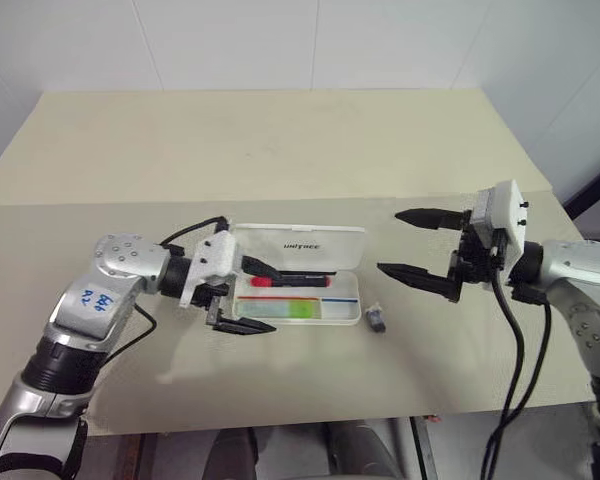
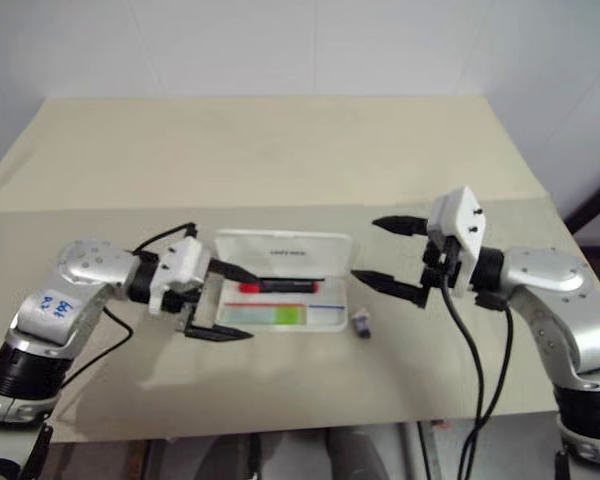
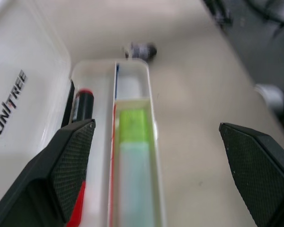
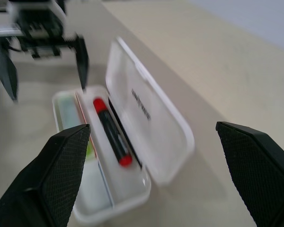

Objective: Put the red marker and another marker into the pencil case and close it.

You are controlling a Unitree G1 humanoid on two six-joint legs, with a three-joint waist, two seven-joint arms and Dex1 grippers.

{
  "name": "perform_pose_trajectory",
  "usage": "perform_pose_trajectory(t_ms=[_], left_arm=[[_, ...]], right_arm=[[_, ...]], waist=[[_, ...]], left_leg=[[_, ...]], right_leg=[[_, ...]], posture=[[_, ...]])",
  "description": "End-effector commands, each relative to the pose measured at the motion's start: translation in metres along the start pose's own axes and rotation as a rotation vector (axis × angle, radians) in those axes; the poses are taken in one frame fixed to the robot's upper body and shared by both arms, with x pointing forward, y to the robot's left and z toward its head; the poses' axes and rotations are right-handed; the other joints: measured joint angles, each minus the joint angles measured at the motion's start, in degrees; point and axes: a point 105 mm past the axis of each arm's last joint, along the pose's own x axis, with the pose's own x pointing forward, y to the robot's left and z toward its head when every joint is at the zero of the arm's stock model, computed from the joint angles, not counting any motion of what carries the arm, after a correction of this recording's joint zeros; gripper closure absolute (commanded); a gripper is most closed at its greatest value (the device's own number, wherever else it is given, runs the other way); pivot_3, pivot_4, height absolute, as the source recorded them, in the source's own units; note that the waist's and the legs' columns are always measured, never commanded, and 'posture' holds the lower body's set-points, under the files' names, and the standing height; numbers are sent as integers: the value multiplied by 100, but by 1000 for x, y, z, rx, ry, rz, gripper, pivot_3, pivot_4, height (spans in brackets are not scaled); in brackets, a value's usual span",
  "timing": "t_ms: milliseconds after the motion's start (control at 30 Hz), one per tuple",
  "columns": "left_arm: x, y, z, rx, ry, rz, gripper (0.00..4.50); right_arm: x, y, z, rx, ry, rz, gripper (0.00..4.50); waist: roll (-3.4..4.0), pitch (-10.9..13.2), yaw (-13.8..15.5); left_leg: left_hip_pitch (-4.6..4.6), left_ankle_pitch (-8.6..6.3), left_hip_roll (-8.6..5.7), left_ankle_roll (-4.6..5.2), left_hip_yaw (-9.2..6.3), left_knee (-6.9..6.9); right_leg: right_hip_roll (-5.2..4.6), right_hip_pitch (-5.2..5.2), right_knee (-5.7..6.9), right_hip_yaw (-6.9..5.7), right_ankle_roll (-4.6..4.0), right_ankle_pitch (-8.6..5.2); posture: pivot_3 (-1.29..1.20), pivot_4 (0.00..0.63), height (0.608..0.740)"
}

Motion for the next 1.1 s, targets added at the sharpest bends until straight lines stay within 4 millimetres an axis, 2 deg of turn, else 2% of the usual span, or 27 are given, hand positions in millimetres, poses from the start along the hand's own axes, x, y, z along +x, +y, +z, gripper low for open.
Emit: perform_pose_trajectory(t_ms=[33, 233, 367, 500, 700, 1100], left_arm=[[-14, 2, 27, 87, -128, 61, 32], [-25, 12, 43, 106, -277, 172, 32], [-29, 12, 44, 96, -300, 204, 32], [-32, 9, 33, 71, -276, 200, 32], [-34, 9, 33, 74, -276, 201, 32], [-51, -7, 27, 70, -205, 134, 32]], right_arm=[[-11, -1, -1, 43, 78, -77, 0], [-26, 1, -30, 241, 276, -261, 0], [-29, 16, -32, 303, 311, -239, 0], [-23, 38, -46, 392, 400, -234, 0], [-13, 58, -50, 459, 405, -203, 0], [17, 60, -65, 499, 454, -194, 0]], waist=[[0, 0, 1], [-1, 0, 17], [0, -1, 2], [-2, -1, -16], [-5, -3, -4], [-6, -4, -30]], left_leg=[[0, 0, 0, 0, 0, 0], [-1, 0, -3, 0, -1, 8], [-1, 0, -3, 0, -1, 9], [0, 0, 0, 1, -2, 2], [-4, 0, -3, 1, -1, 1], [-3, 0, -1, 2, 2, -40]], right_leg=[[0, 0, 0, 0, 0, 0], [-2, 6, -3, 3, 6, 3], [-1, 6, -5, 3, 8, 4], [1, 4, -6, 3, 6, 3], [-1, 5, -18, 4, 8, 5], [-1, -12, -24, 3, -8, -4]], posture=[[0, 150, 740], [0, 150, 740], [0, 150, 740], [0, 150, 740], [0, 150, 740], [0, 150, 740]])
